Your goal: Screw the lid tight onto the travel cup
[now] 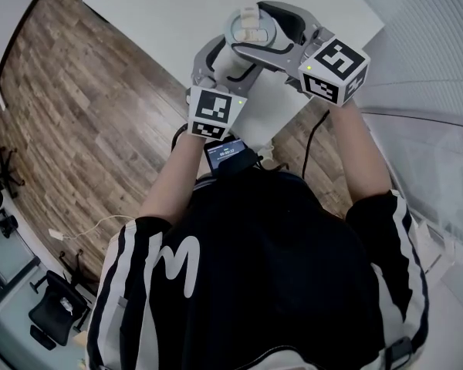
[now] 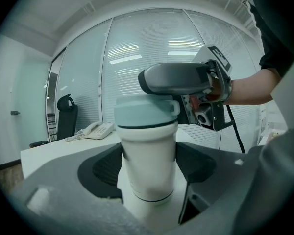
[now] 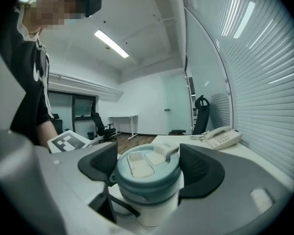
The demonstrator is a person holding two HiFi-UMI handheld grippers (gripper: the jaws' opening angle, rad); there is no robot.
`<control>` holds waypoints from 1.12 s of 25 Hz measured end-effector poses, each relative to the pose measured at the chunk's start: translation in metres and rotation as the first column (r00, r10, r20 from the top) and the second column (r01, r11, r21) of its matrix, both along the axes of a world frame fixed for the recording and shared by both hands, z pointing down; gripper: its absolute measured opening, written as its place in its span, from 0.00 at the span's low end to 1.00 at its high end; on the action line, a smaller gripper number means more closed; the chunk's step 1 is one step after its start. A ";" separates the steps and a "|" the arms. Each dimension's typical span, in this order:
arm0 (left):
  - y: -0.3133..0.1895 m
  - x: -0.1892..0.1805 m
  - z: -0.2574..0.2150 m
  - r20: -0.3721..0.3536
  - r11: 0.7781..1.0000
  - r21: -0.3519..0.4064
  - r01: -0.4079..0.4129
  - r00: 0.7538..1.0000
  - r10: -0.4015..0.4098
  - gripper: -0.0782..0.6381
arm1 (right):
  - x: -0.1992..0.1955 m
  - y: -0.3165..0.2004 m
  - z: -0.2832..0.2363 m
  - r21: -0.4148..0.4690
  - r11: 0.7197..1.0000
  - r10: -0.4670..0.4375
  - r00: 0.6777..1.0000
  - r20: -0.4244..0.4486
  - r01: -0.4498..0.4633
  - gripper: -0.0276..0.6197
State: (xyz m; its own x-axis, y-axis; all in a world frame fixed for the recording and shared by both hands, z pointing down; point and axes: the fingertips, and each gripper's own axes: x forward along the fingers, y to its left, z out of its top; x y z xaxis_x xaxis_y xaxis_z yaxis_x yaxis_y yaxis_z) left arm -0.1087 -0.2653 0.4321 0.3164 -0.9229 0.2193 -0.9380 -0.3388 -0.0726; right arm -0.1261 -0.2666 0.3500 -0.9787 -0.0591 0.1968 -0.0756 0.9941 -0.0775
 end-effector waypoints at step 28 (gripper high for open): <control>0.000 -0.001 0.001 0.007 1.000 -0.012 0.006 1.000 -0.006 0.60 | 0.008 -0.002 -0.001 0.032 0.963 0.268 0.963 0.009 -0.268 0.66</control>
State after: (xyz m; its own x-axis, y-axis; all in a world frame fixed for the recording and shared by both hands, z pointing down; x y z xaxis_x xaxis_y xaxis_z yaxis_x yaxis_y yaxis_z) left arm -0.1092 -0.2654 0.4330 0.3096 -0.9219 0.2331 -0.9394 -0.3345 -0.0752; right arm -0.1179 -0.2690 0.3493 -0.9268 -0.3259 0.1865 -0.3397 0.9394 -0.0467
